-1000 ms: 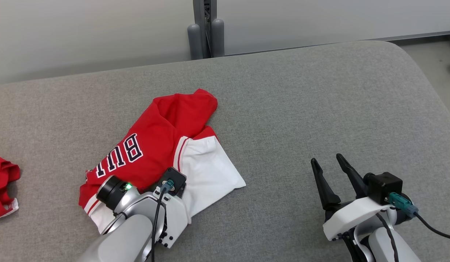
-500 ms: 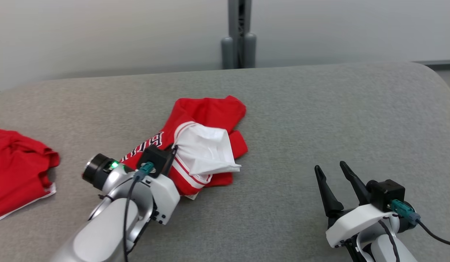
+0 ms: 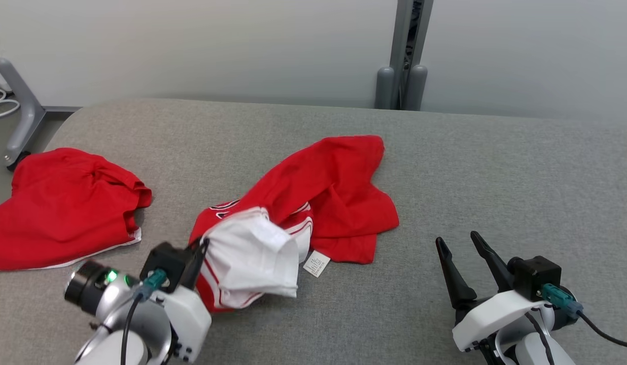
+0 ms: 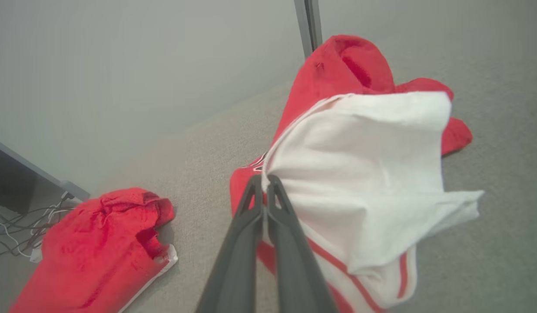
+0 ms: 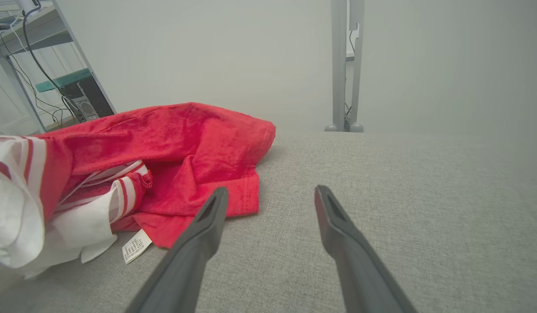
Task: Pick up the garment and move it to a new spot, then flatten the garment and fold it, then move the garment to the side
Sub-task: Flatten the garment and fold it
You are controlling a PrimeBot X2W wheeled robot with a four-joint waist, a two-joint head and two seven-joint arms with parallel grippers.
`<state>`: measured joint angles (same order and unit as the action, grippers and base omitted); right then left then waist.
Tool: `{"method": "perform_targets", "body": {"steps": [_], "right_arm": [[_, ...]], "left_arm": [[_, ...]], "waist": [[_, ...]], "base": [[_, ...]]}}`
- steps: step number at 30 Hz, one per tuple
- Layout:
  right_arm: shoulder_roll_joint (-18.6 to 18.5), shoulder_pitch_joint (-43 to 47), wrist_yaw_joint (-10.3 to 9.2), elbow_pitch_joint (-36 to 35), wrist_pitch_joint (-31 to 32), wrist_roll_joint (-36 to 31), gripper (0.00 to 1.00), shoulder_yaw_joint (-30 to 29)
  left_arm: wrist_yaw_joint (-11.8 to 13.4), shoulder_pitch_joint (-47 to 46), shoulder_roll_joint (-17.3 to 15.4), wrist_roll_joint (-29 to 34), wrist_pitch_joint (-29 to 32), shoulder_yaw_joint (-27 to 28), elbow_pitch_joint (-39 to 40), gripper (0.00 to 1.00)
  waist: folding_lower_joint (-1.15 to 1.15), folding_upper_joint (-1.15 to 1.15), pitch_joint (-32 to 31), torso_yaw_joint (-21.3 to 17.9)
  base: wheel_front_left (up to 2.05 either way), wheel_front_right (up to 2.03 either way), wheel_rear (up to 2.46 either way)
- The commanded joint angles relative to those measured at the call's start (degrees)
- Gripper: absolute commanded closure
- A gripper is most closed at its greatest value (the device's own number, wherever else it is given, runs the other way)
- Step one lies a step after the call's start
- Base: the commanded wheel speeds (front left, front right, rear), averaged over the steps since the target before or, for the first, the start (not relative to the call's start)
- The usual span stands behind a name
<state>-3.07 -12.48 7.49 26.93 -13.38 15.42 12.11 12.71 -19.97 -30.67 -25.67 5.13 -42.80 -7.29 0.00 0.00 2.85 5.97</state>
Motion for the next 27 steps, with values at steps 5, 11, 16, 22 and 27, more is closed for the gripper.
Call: {"method": "perform_targets", "body": {"steps": [5, 11, 16, 22, 27], "right_arm": [[-0.50, -0.61, 0.00, -0.05, 0.54, -0.40, 0.00, 0.12], [-0.88, -1.02, 0.00, 0.17, 0.75, -0.28, 0.00, 0.41], [-1.32, -0.70, 0.00, 0.13, 0.84, 0.10, 0.00, 0.48], [-1.73, -0.63, 0.00, -0.19, 0.93, 0.09, 0.00, 0.09], [-1.62, -0.34, 0.00, -0.57, 1.10, -0.30, 0.00, -0.37]], "left_arm": [[-0.97, 4.64, -0.35, -2.48, 0.89, -1.35, -0.09, 1.00], [-4.67, 6.71, 3.36, -4.79, 0.09, -4.34, -7.27, 1.00], [-6.14, 5.36, 7.10, -5.92, -2.79, -4.78, -12.42, 1.00], [-4.89, 3.19, 8.76, -5.01, -7.36, -3.45, -13.01, 0.00], [-3.55, 2.25, 9.19, -4.02, -10.60, -2.61, -8.30, 0.00]], "waist": [[0.00, 0.00, 0.92, 0.90], [0.00, 0.00, 1.11, 1.05], [0.00, 0.00, 0.95, 1.18], [0.00, 0.00, 1.00, 1.58], [0.00, 0.00, 1.17, 1.97]], "base": [[0.00, 0.00, 0.00], [0.00, 0.00, 0.00], [0.00, 0.00, 0.00], [0.00, 0.00, 0.00], [0.00, 0.00, 0.00]]}}
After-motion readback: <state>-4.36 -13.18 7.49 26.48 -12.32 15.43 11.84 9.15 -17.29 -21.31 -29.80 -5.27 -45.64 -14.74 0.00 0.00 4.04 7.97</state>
